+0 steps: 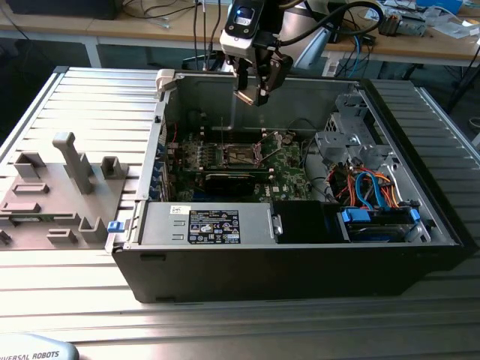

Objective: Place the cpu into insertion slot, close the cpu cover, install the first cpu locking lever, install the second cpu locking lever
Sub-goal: 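Place the cpu into insertion slot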

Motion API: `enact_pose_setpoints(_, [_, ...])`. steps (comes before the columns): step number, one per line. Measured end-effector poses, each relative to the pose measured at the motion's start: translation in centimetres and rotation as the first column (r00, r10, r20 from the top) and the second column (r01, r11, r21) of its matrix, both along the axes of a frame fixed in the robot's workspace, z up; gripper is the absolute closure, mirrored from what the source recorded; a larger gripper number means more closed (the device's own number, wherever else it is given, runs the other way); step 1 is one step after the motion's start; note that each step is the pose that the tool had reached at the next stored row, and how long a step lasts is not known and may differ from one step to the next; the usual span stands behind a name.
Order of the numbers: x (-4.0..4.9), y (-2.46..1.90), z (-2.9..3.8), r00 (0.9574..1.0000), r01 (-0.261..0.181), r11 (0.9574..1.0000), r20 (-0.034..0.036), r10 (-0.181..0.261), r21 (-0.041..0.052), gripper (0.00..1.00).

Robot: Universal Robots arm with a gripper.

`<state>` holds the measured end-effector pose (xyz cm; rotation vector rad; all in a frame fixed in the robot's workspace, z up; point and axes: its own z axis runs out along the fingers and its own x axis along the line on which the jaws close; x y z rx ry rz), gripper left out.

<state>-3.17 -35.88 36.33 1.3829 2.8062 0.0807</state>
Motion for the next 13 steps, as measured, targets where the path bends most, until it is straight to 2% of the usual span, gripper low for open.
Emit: enact_pose_setpoints(13, [0.0,0.0,0.0,1.0,0.008,1.0,0.0,-0.008,0.0,0.46])
